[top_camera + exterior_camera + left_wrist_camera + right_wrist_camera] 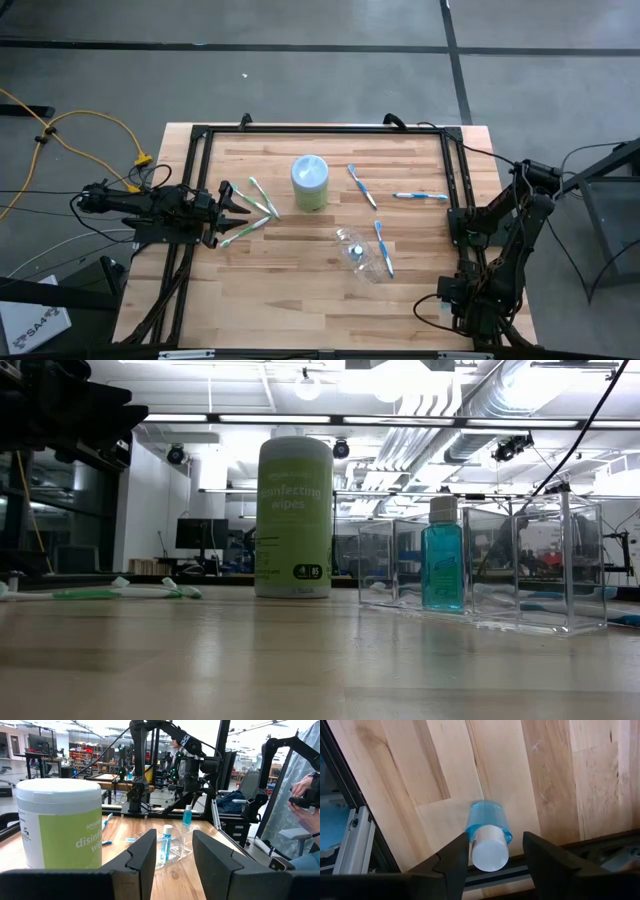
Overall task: Pick & Place toothbrushing station
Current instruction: Put the mouthwash into the transparent organizer
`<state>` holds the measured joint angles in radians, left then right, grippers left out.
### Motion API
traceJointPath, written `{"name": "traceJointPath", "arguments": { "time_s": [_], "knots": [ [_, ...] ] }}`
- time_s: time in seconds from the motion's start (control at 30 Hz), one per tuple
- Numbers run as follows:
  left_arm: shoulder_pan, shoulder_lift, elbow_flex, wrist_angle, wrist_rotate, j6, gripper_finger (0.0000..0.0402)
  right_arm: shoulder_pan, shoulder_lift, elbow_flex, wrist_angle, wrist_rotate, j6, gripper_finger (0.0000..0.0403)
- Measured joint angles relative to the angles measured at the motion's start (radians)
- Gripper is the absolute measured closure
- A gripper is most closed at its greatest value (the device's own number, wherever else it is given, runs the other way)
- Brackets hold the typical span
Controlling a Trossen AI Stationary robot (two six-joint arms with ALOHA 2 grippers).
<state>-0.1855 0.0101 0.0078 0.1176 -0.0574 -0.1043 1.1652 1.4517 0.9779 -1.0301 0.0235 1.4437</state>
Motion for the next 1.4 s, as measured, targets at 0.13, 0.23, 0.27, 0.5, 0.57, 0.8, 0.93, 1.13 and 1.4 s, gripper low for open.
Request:
{"name": "traceJointPath", "arguments": {
  "time_s": [0.13,0.23,0.27,0.5,0.57,0.8,0.93,1.13,1.4],
  "knots": [
    [0.0,0.0,0.0,0.0,0.0,0.0,0.0277,0.0,0.0,0.0,-0.008,-0.004,0.0,0.0255],
    [0.0,0.0,0.0,0.0,0.0,0.0,0.0277,0.0,0.0,0.0,-0.013,-0.005,0.0,0.0277],
    [0.0,0.0,0.0,0.0,0.0,0.0,0.0277,0.0,0.0,0.0,-0.014,-0.006,0.0,0.0284],
    [0.0,0.0,0.0,0.0,0.0,0.0,0.0277,0.0,0.0,0.0,-0.017,-0.007,-0.009,0.0312],
    [0.0,0.0,0.0,0.0,0.0,0.0,0.0277,0.0,0.0,0.0,-0.017,-0.007,-0.01,0.031],
    [0.0,0.0,0.0,0.0,0.0,0.0,0.0277,0.0,0.0,0.0,-0.017,-0.007,-0.011,0.0314],
    [0.0,0.0,0.0,0.0,0.0,0.0,0.0277,0.0,0.0,0.0,-0.017,-0.007,-0.01,0.0314],
    [0.0,0.0,0.0,0.0,0.0,0.0,0.0277,0.0,0.0,0.0,-0.017,-0.006,-0.01,0.0314],
    [0.0,0.0,0.0,0.0,0.0,0.0,0.0277,-0.03,0.0,0.0,-0.017,-0.053,-0.037,0.0314]
  ]
}}
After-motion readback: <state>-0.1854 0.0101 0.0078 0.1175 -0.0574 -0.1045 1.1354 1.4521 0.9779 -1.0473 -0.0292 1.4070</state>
